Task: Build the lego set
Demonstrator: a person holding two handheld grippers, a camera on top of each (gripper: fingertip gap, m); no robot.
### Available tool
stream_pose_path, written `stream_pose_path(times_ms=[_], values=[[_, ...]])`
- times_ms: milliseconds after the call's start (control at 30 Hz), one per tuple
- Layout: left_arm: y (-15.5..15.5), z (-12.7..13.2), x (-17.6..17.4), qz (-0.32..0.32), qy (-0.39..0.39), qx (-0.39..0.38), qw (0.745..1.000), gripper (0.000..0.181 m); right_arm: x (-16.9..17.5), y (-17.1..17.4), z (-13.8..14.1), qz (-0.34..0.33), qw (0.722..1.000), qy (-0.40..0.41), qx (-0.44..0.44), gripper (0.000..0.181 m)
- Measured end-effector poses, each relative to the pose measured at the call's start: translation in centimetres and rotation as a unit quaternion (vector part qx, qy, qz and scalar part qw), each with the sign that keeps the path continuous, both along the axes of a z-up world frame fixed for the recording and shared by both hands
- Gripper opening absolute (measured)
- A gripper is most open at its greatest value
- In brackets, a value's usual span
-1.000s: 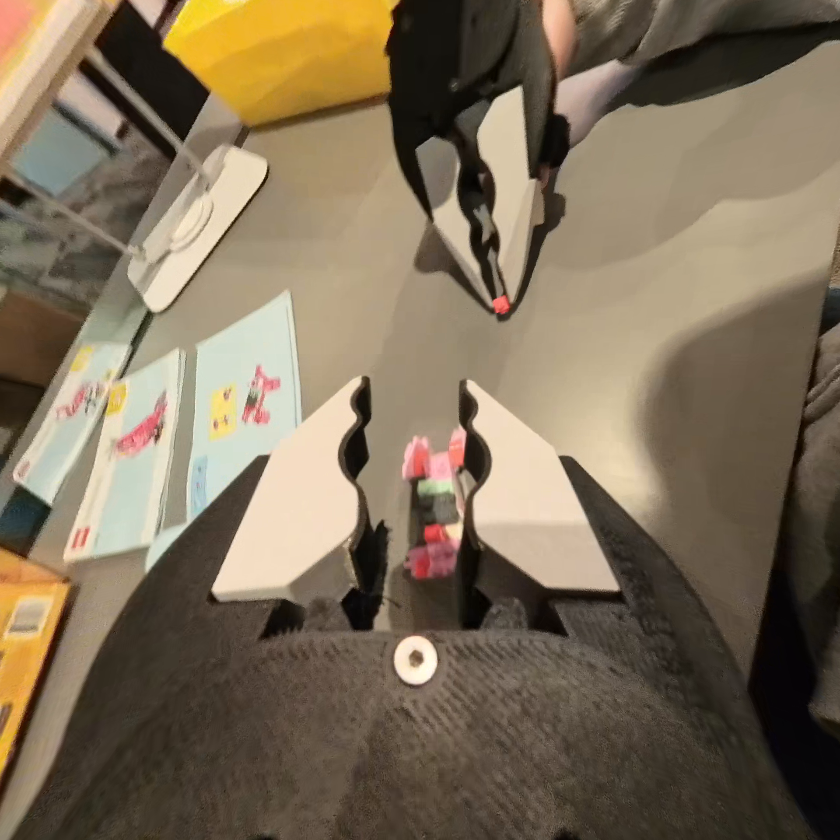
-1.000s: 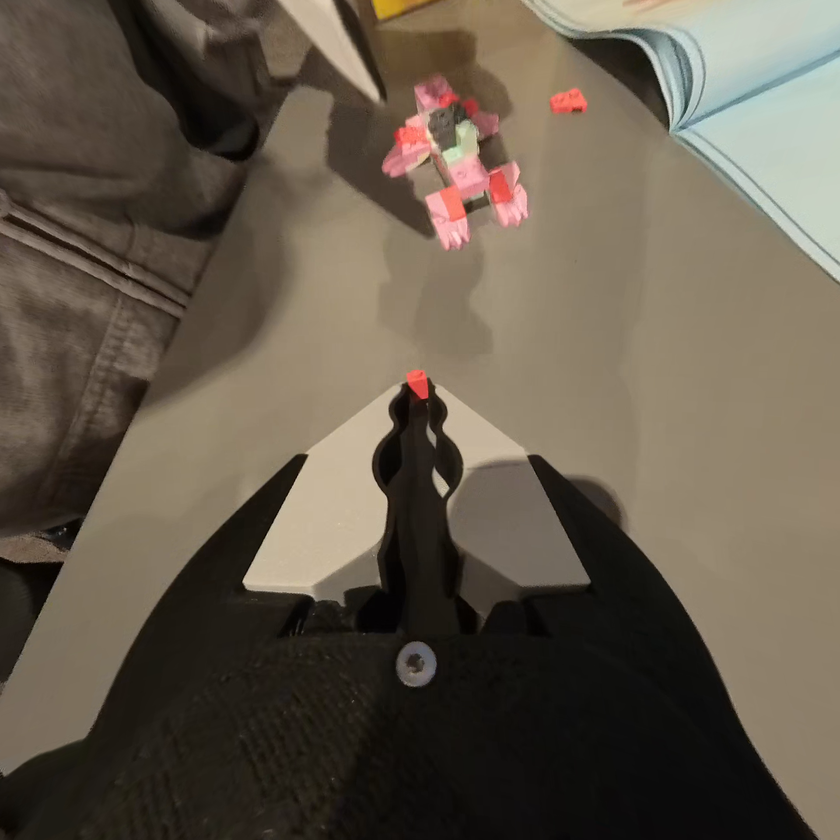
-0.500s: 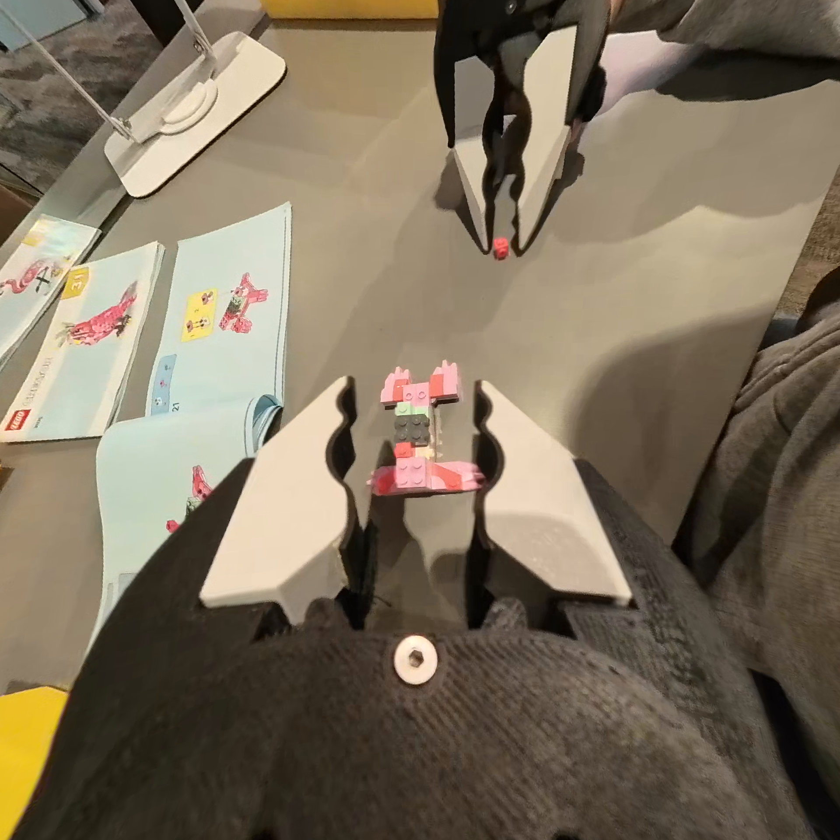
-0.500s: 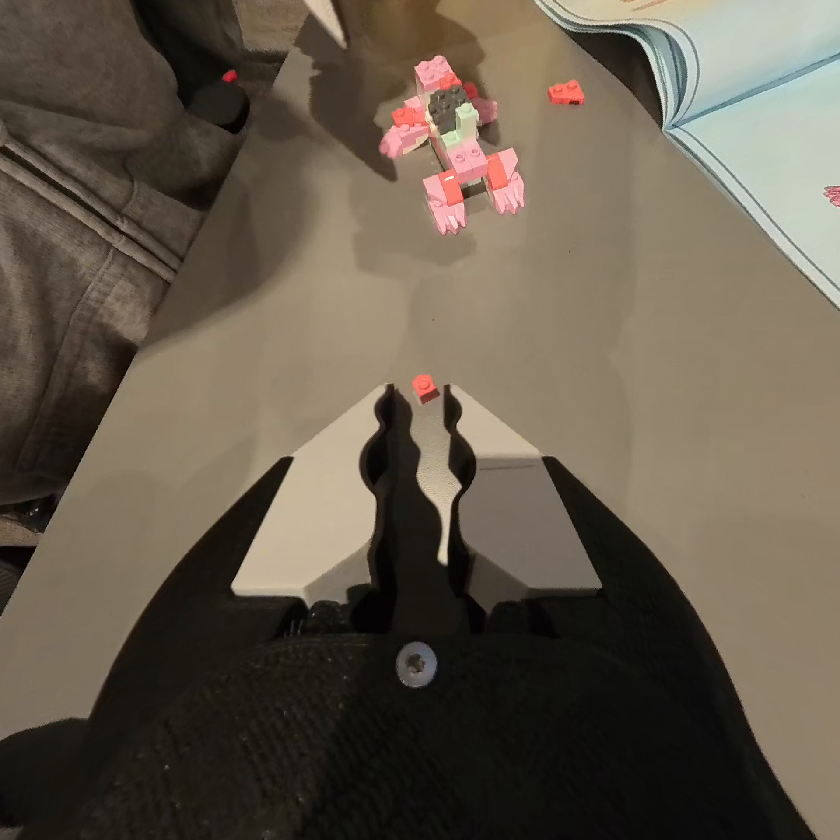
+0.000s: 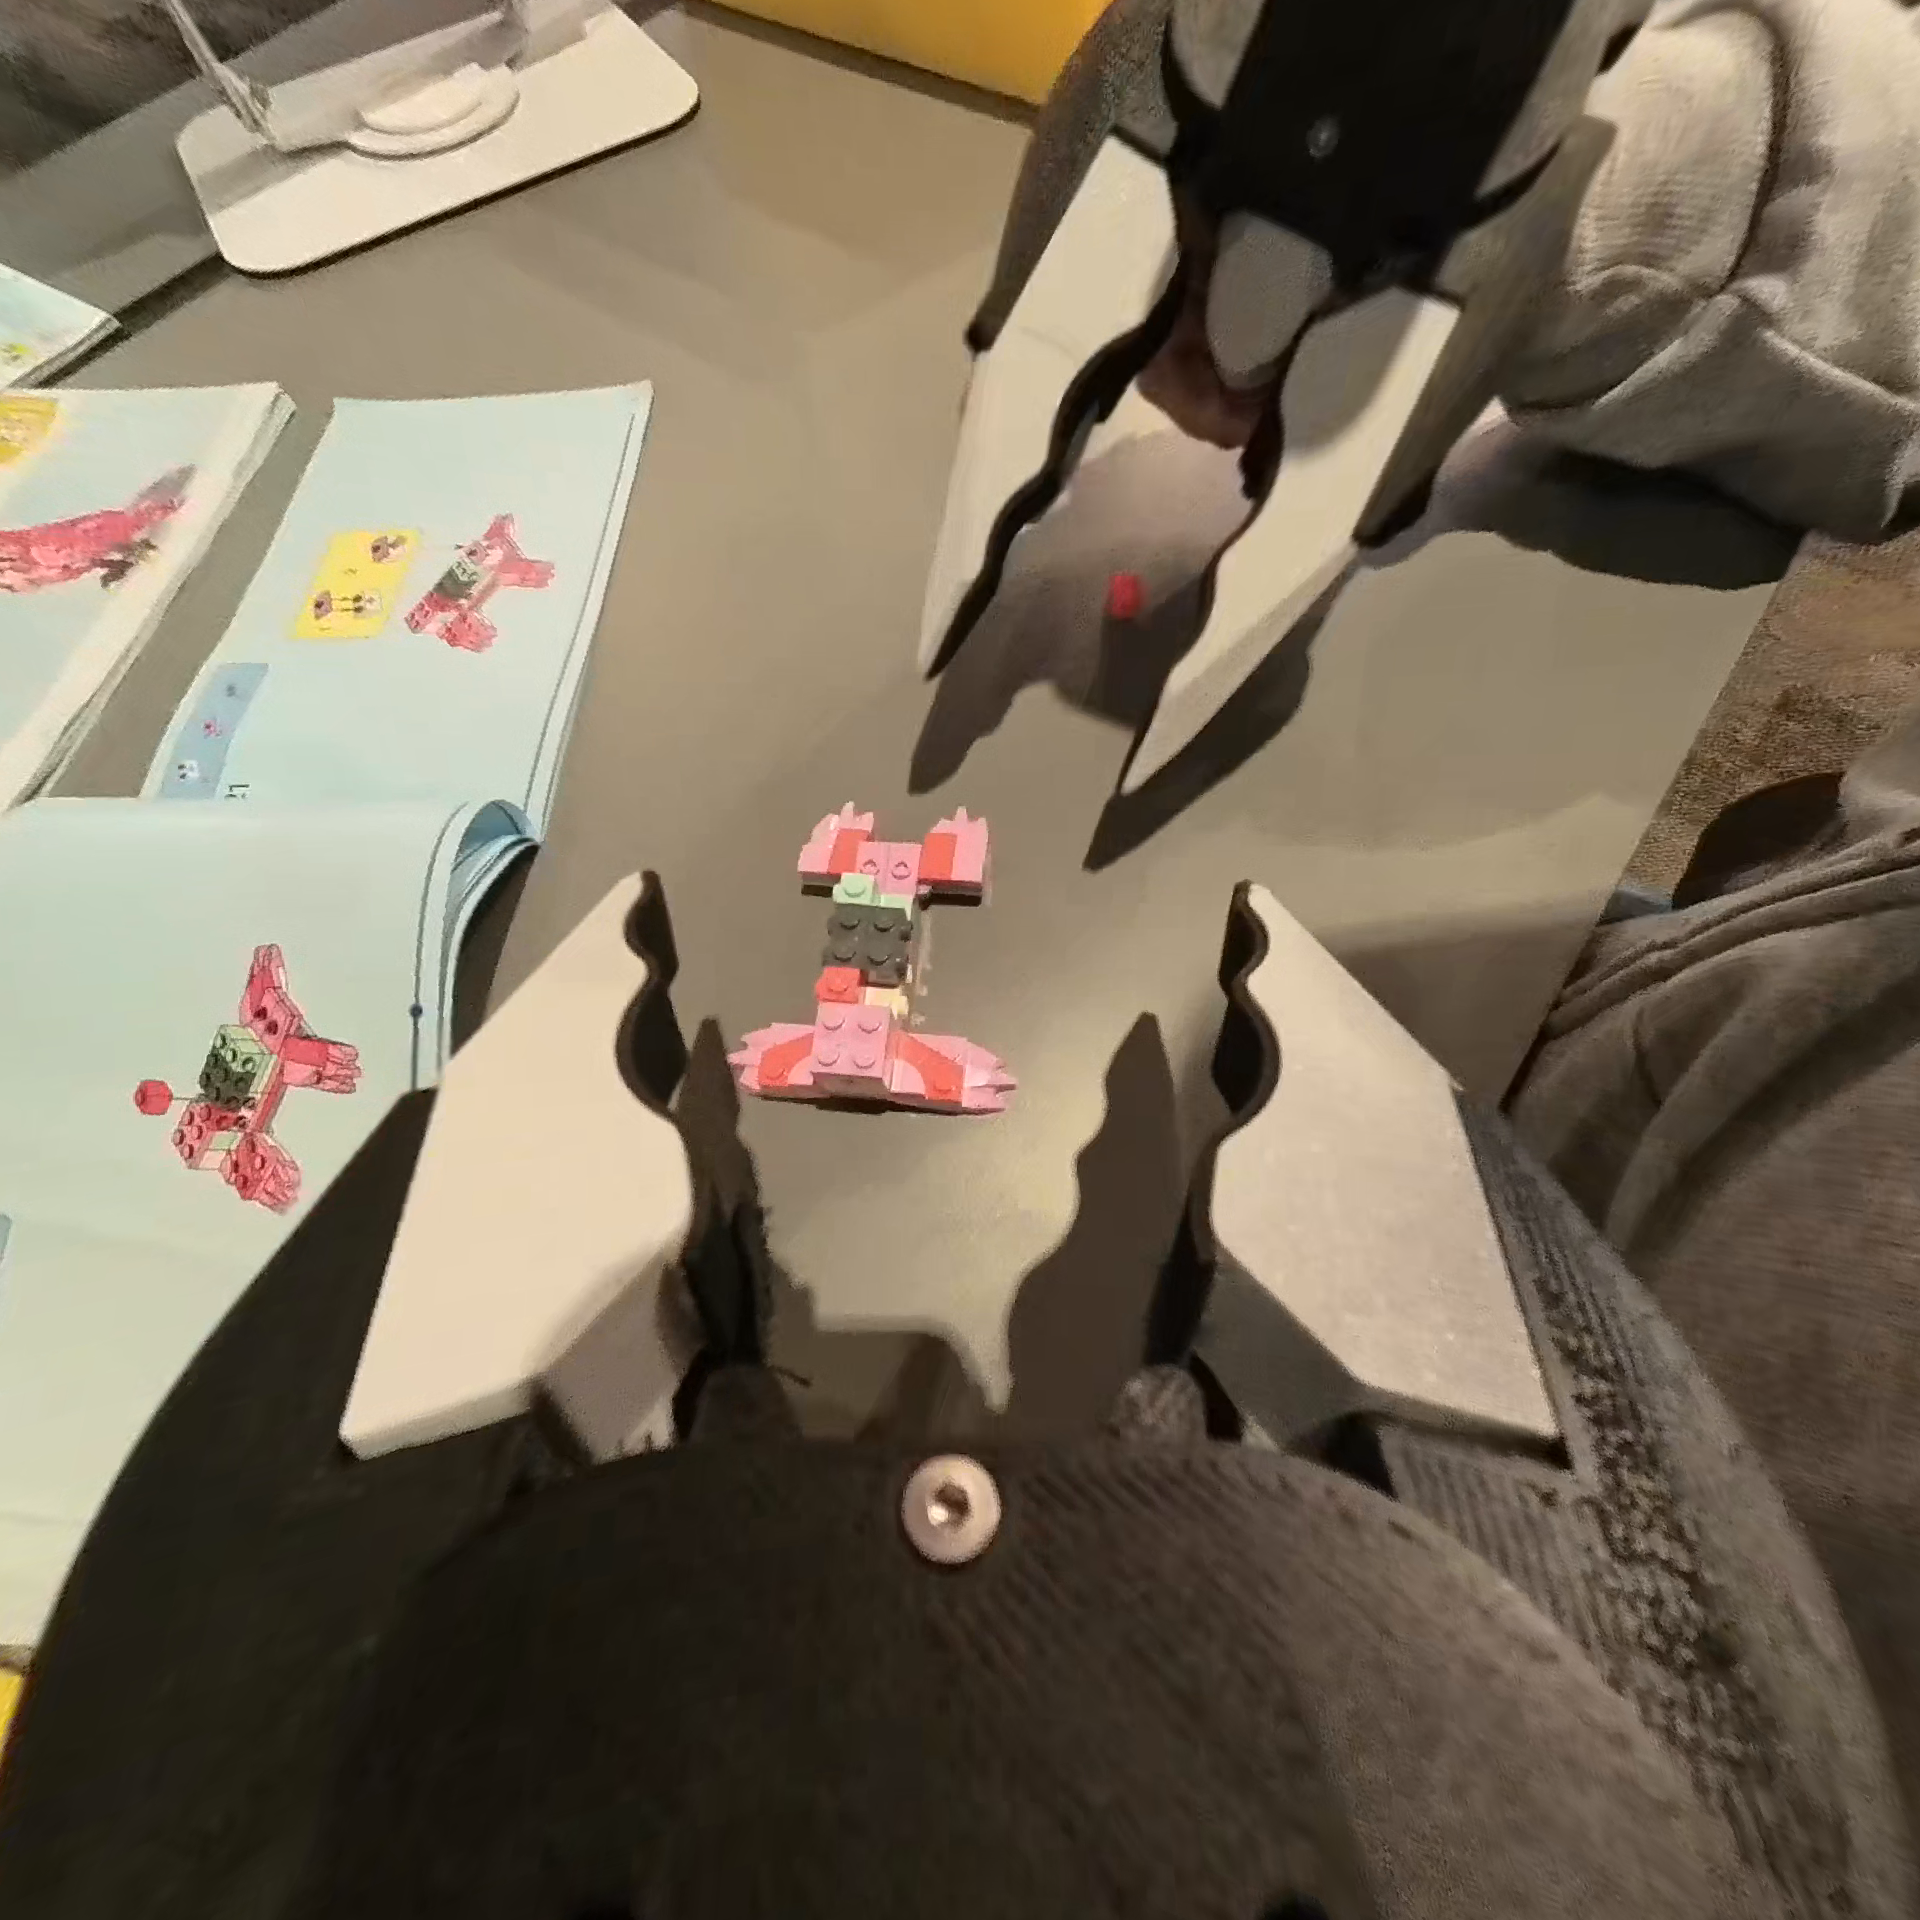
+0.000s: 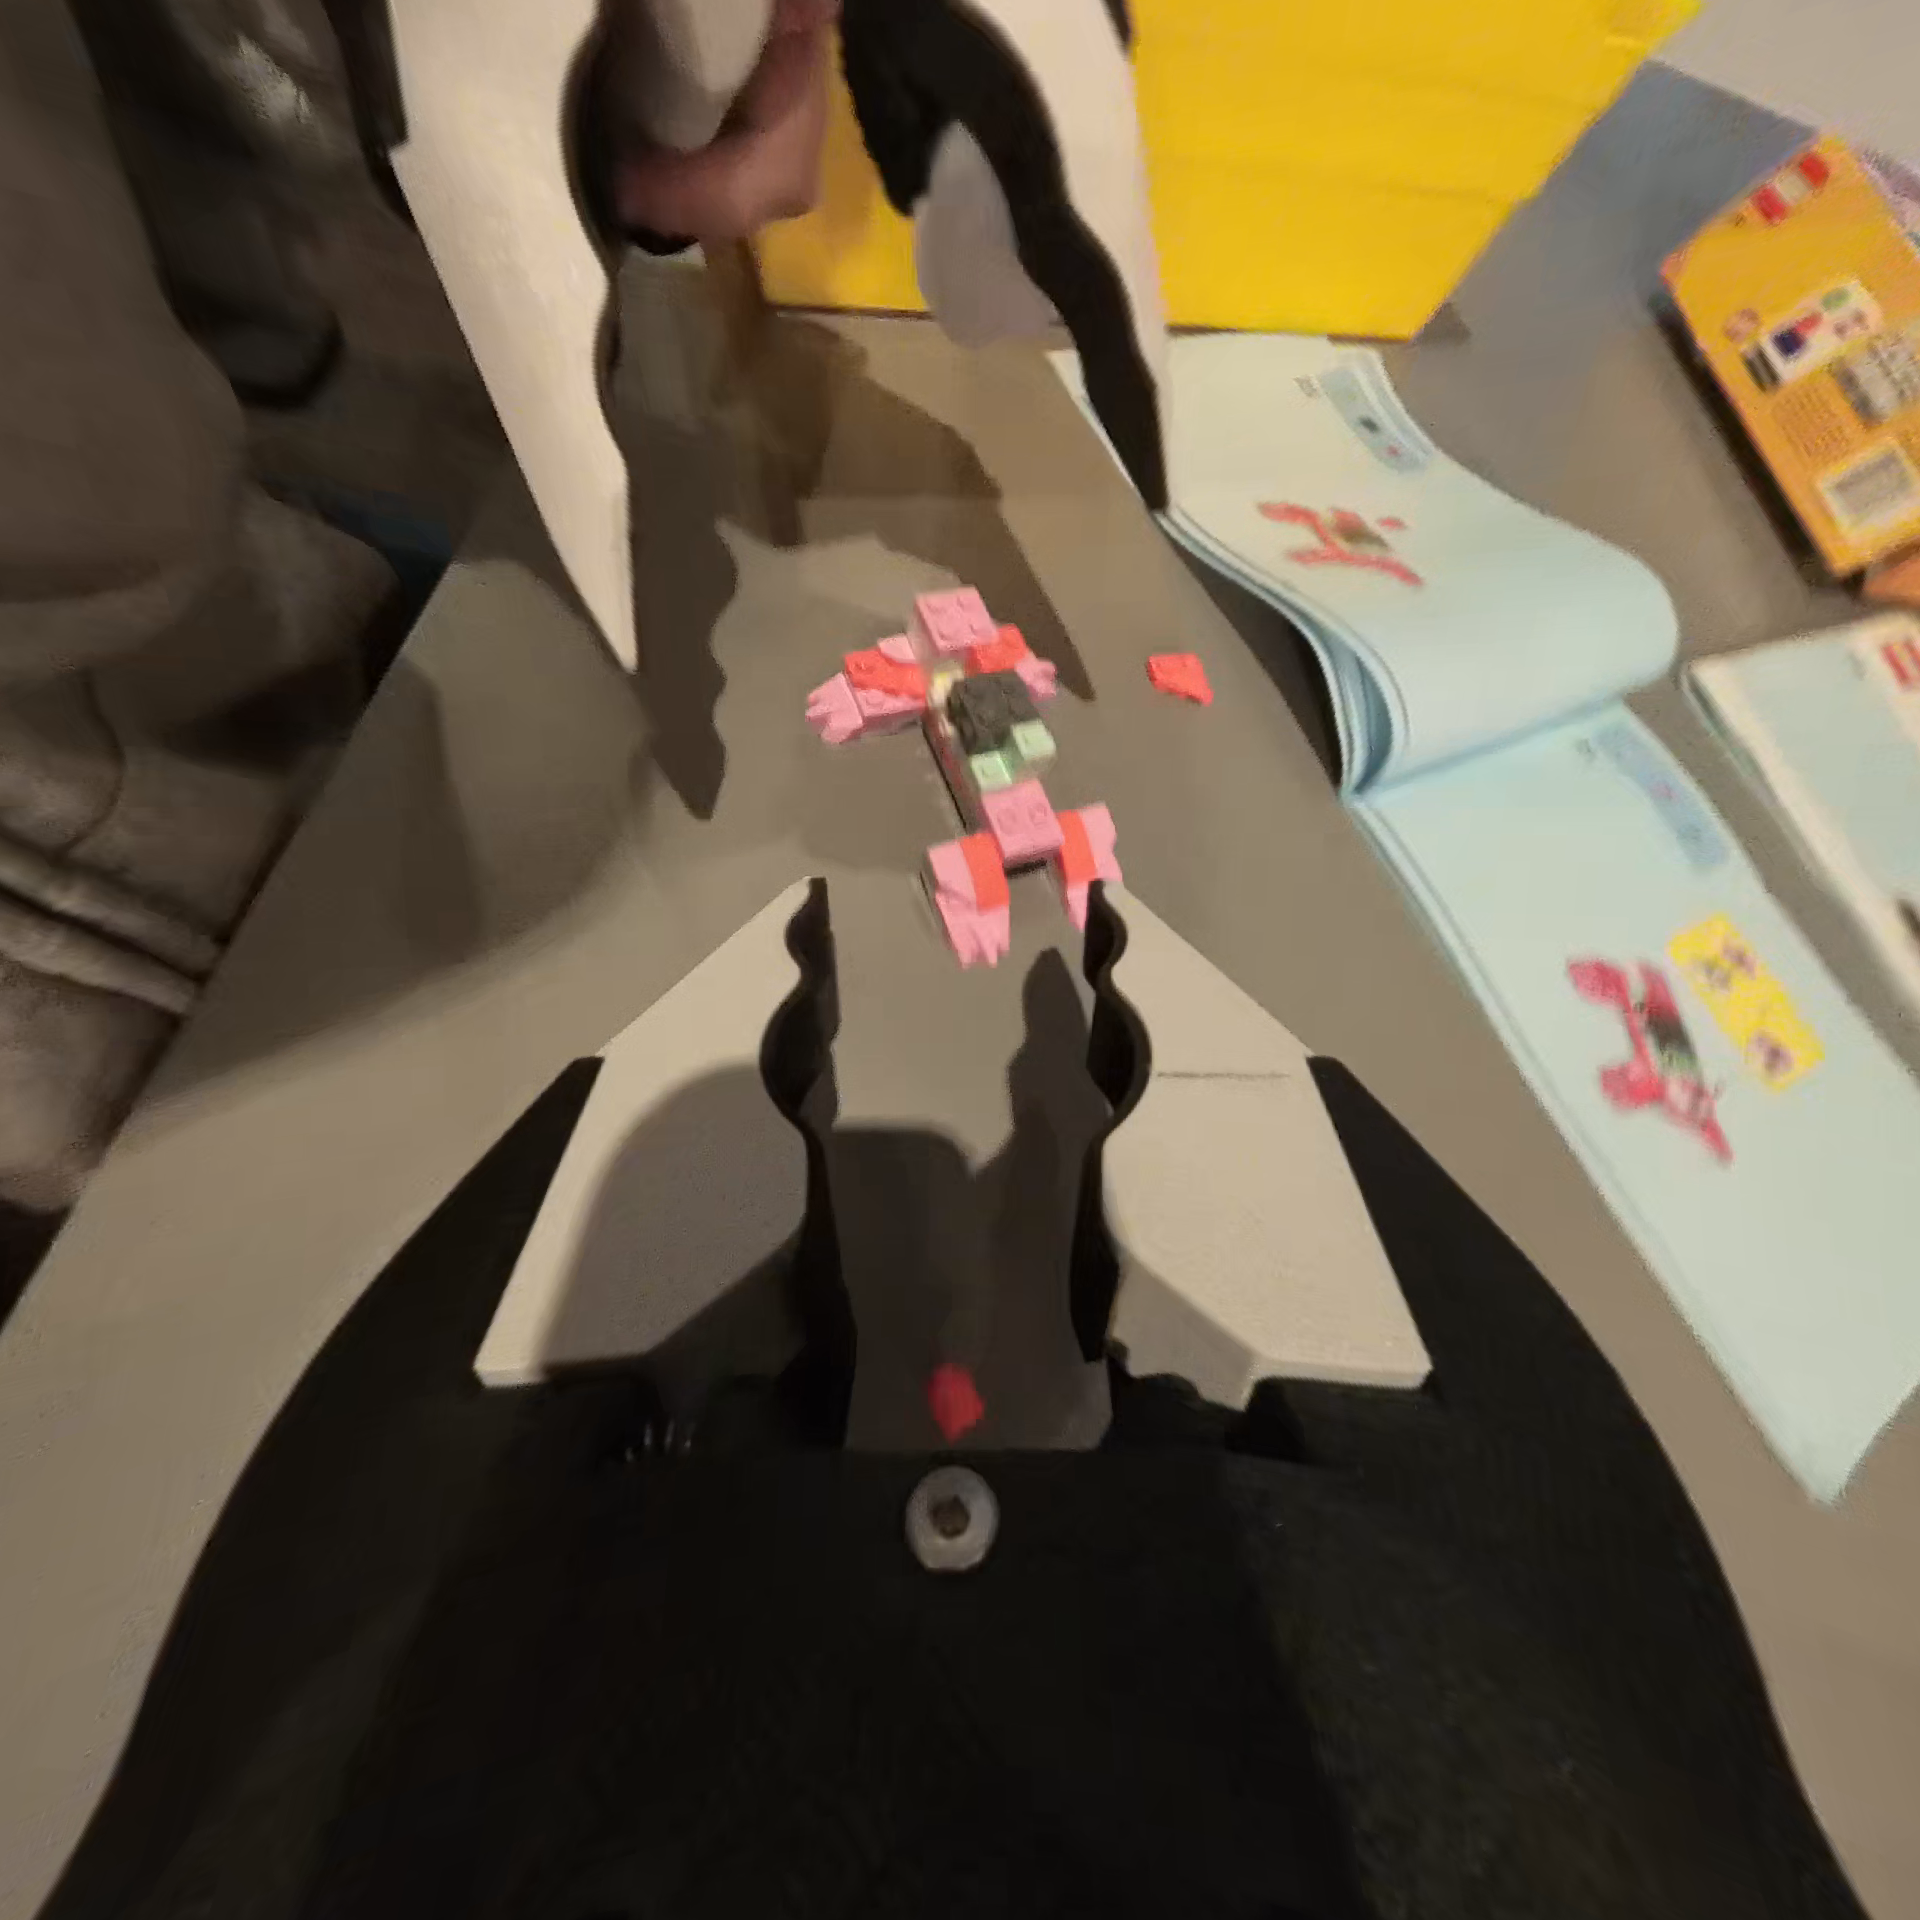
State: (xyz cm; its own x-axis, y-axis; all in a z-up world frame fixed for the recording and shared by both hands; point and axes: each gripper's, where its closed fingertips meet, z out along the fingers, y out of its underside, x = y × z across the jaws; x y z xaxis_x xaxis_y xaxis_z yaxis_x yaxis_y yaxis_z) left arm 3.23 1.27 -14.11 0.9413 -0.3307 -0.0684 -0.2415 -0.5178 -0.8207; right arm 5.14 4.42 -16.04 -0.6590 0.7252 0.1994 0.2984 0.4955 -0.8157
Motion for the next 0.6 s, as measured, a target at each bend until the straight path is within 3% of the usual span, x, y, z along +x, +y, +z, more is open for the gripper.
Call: stream_pose_path(times_ms=[133, 233, 333, 467, 600], values=[[-0.2, -0.3, 0.0, -0.01, 0.002, 0.006, 1.0, 0.099, -2.8, -2.7, -0.3, 0.051, 0.998, -0.029, 0.03, 0.047], [-0.1, -0.1, 0.2, -0.015, -0.01, 0.032, 0.999, 0.091, -4.1, -3.4, -2.1, 0.081, 0.992, -0.093, 0.034, 0.042], [-0.1, -0.4, 0.3, -0.02, -0.014, 0.048, 0.999, 0.088, -4.6, -3.2, -3.6, 0.097, 0.985, -0.131, 0.052, 0.021], [0.2, -0.3, 0.0, -0.028, 0.022, 0.076, 0.996, 0.088, -4.2, -2.5, -3.3, 0.112, 0.98, -0.163, 0.033, 0.017], [1.1, 0.0, -0.6, -0.043, 0.071, 0.123, 0.989, 0.09, -3.4, -1.1, -1.2, 0.131, 0.975, -0.178, -0.01, 0.016]])
